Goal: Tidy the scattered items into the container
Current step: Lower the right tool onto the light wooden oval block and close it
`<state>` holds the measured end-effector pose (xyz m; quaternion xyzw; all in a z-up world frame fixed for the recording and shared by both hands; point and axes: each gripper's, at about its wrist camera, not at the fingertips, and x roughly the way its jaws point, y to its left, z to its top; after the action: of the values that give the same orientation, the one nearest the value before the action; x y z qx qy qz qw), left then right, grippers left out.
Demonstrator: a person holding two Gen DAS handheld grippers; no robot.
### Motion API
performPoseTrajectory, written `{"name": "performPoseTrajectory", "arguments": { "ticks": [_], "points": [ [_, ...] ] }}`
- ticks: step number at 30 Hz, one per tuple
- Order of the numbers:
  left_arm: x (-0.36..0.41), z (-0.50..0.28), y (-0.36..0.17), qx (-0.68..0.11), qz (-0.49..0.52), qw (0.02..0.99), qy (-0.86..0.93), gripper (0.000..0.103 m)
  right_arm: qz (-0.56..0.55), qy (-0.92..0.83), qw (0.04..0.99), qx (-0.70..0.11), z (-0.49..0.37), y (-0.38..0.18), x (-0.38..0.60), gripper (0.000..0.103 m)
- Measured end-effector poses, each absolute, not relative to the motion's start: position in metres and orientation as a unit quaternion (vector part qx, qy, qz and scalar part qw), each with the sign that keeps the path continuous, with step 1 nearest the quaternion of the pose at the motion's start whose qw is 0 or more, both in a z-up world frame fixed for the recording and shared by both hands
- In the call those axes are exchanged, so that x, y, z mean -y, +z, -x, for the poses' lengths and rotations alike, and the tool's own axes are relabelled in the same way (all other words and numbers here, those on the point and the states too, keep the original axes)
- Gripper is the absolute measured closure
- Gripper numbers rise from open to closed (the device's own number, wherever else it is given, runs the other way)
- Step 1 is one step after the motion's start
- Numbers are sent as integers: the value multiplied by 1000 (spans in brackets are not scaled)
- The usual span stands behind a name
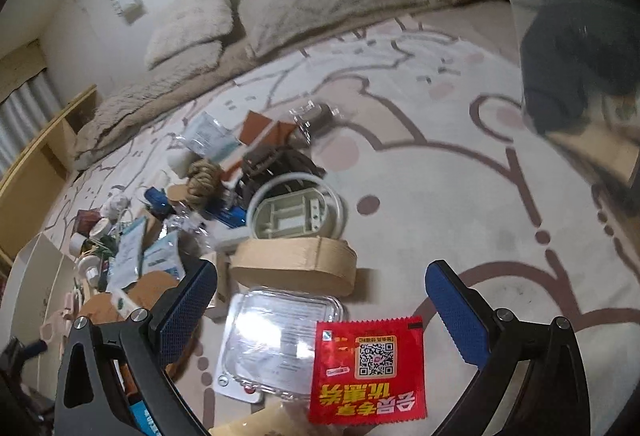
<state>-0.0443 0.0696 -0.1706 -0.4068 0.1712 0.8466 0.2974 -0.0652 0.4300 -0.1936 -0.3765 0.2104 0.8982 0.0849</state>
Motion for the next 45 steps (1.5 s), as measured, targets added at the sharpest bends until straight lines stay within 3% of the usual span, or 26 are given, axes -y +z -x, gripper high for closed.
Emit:
{"name": "performPoseTrajectory", "arguments": {
  "ticks": [9,26,38,41,45],
  "points": [
    [-74,53,-192,-161,454,321,816,0,407,877,83,-243,74,-216,-440,0],
    [-87,47,-212,-224,459,300,806,0,453,875,68,-158,107,-217,-394,0],
    [-88,44,-213,-220,458,307,805,0,482,857,94,-156,125,-227,-391,0],
    [-85,45,-211,-216,454,303,809,11,482,857,92,-157,125,-227,-393,0],
    [-84,46,-209,-211,453,301,812,14,478,857,90,-170,124,-227,-396,0]
  ]
}}
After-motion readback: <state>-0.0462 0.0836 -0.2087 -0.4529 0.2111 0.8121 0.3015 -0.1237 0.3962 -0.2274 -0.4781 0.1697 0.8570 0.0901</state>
